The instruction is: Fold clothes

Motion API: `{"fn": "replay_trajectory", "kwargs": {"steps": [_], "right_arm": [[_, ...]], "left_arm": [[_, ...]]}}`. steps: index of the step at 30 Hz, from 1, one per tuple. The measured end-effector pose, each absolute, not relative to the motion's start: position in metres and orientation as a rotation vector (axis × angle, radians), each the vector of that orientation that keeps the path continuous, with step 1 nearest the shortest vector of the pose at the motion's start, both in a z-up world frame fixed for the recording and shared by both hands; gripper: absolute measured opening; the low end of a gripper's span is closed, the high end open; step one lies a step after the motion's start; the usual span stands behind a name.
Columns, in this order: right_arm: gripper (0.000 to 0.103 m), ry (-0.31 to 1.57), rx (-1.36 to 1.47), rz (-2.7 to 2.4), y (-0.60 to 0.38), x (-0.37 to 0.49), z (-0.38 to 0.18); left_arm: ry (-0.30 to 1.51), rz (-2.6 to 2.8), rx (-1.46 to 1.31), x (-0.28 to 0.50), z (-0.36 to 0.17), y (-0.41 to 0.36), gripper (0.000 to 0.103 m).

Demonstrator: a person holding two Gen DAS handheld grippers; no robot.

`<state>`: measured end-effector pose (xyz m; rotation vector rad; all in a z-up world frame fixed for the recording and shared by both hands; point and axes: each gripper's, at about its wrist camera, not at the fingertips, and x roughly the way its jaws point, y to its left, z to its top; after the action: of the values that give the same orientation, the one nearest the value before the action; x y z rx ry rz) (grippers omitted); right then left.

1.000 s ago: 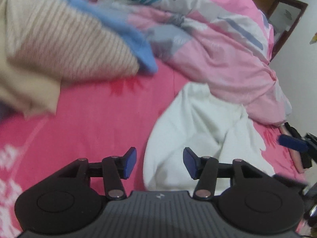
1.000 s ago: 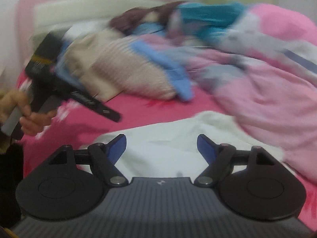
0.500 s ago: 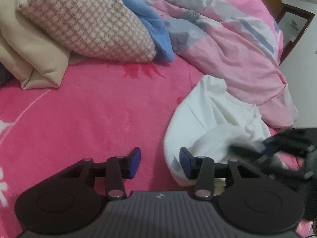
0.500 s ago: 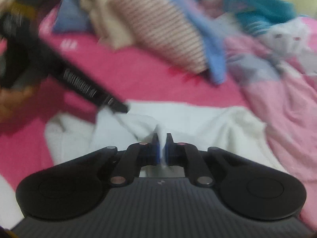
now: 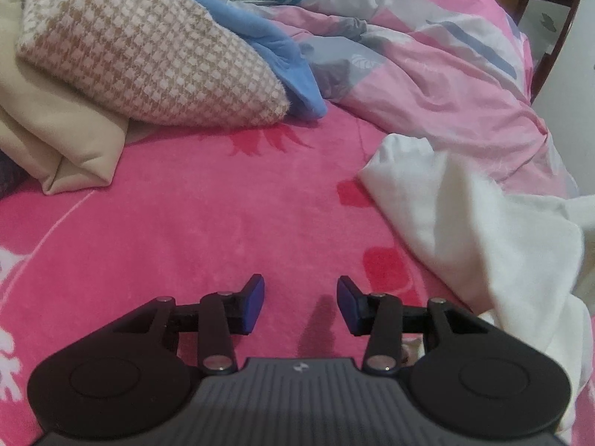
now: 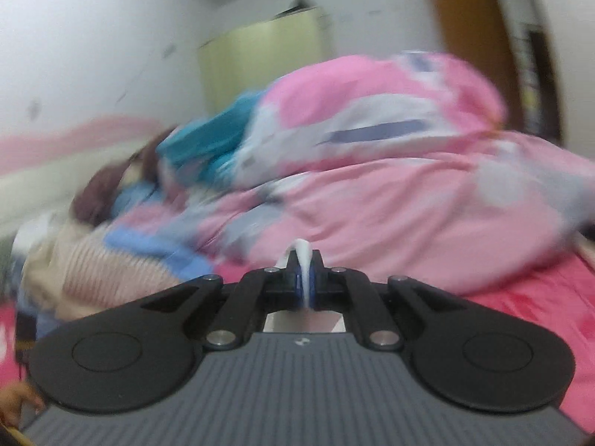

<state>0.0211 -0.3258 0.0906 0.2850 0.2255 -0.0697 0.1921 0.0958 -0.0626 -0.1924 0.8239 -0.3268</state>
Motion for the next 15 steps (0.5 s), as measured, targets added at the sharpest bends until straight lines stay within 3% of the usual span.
{"fn": "replay_trajectory", "kwargs": {"steps": [10,15], "right_arm": [[0.002,0.115,0.947,-0.363,-0.462,-0.058,-0.038],[0.007,0.184,1.163,-0.404,-0.476,-0.073,-0.089]], "left_arm": [[0.78,-0.337,-0.187,0.183,-0.049,0.093,0.047],[0.718,-0.444,-0.203,0.164,-0.012,0.078,0.059]]}}
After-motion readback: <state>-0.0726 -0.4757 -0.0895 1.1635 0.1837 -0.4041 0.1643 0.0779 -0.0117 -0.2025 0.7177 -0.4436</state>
